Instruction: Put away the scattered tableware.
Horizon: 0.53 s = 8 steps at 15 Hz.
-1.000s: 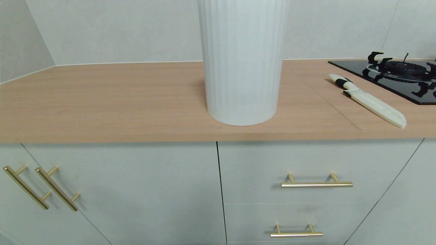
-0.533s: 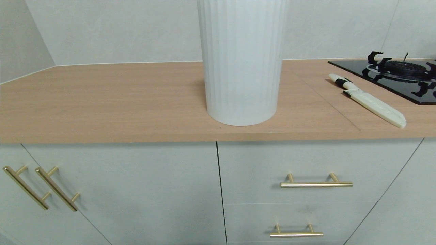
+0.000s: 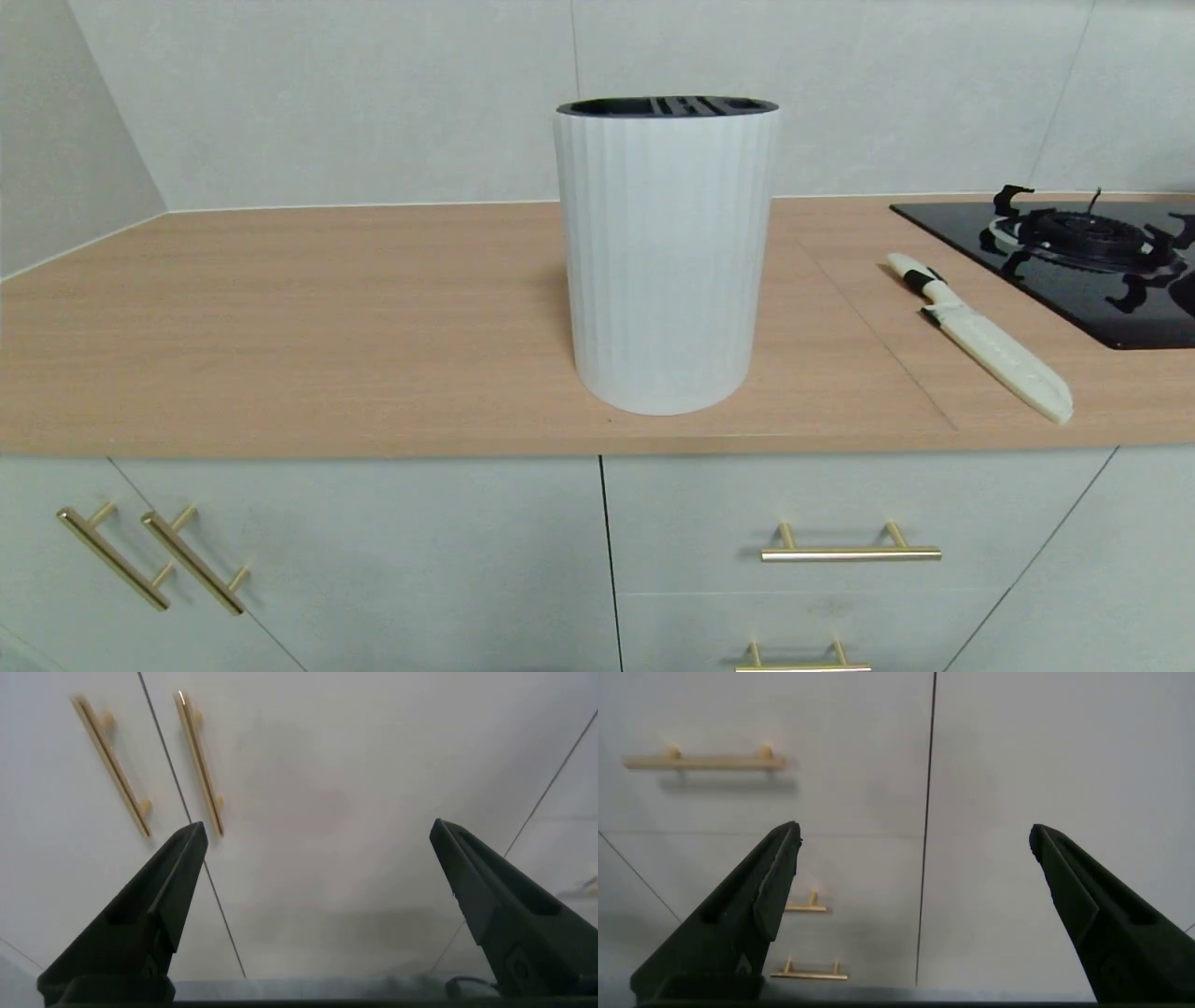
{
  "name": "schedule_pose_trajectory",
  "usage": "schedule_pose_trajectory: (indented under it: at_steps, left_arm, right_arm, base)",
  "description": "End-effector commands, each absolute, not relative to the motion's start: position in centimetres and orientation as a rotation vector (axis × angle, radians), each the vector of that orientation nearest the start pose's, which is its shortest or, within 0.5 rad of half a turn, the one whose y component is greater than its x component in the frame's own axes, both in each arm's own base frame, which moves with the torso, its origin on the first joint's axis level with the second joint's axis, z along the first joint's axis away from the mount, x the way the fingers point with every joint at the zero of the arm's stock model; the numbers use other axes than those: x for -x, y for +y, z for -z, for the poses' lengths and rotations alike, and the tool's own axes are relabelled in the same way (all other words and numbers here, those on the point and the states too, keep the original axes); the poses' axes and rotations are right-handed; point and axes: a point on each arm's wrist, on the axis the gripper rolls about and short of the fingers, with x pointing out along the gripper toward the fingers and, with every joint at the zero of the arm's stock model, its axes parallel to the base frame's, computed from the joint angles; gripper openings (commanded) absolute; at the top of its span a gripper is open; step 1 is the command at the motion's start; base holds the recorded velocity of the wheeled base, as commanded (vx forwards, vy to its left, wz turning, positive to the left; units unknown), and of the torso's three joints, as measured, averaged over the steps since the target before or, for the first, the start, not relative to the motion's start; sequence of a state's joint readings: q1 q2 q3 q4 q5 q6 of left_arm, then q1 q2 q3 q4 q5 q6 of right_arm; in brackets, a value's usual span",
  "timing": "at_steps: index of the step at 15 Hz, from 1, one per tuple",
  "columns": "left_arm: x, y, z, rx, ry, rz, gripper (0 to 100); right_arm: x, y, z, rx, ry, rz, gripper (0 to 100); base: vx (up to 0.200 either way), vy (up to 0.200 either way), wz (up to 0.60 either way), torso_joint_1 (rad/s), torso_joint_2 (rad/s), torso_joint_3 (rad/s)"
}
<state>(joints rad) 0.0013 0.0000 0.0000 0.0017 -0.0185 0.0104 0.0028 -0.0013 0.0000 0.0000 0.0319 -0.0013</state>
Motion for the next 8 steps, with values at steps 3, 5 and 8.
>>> schedule_pose_trajectory:
  at_steps: [3, 5, 8]
  left_arm:
    - [2.27, -0.04, -7.54, -0.011, 0.003, 0.017, 100]
    - [2.27, -0.04, -7.54, -0.011, 0.003, 0.017, 100]
    - [2.27, -0.04, -7.54, -0.011, 0.003, 0.017, 100]
  right_arm:
    - [2.28, 0.07, -7.55, 0.002, 0.0, -0.035, 100]
    - [2.28, 0.07, -7.55, 0.002, 0.0, -0.035, 100]
    - [2.28, 0.07, -7.55, 0.002, 0.0, -0.035, 100]
  base:
    - [0.0, 0.0, 0.0, 0.167, -0.48, -0.302]
    - [0.0, 0.0, 0.0, 0.178, -0.48, -0.291]
    - [0.0, 0.0, 0.0, 0.188, -0.48, -0.286]
